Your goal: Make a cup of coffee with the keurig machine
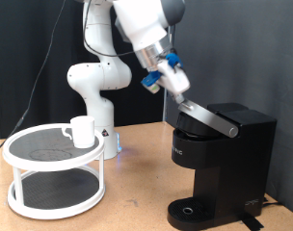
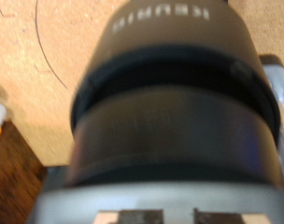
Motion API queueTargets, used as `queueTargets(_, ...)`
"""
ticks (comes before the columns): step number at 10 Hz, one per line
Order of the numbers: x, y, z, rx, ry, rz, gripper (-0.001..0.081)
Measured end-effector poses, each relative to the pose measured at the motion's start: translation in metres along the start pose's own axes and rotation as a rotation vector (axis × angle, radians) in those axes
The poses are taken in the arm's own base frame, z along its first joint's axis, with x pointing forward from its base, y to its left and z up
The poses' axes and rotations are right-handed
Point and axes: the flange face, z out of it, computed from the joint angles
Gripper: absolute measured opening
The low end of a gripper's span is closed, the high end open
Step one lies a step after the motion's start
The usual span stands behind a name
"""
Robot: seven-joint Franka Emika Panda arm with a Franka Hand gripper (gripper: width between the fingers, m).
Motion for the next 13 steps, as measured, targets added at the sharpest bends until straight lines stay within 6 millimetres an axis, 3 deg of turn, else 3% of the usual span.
queueTargets(3,0.015,-0.034,0.018,0.048,-0.009,0.037,0.0)
queueTargets(6,0.019,-0.049,0.025,0.027,-0.059,0.001,0.0)
queueTargets(8,0.013,-0.043,0.019,-0.051,-0.156,-0.045,0.0)
queueTargets(11,-0.02,-0.022,-0.003,-0.137,-0.369,-0.109,0.0)
queueTargets(13,-0.043,-0.005,-0.014,-0.176,-0.416,-0.148,0.0)
